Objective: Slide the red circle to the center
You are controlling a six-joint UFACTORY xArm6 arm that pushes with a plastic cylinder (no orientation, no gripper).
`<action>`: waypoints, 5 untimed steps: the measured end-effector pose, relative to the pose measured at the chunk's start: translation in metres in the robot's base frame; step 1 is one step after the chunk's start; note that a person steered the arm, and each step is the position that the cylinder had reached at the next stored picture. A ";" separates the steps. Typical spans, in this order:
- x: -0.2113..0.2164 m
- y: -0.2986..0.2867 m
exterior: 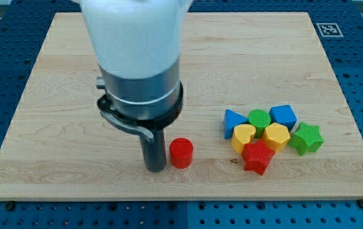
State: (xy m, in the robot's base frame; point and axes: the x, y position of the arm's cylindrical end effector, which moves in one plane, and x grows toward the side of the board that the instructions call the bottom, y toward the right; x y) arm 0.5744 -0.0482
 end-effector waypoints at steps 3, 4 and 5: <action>0.039 0.011; 0.031 0.030; 0.020 0.039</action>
State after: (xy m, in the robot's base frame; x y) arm 0.5947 -0.0089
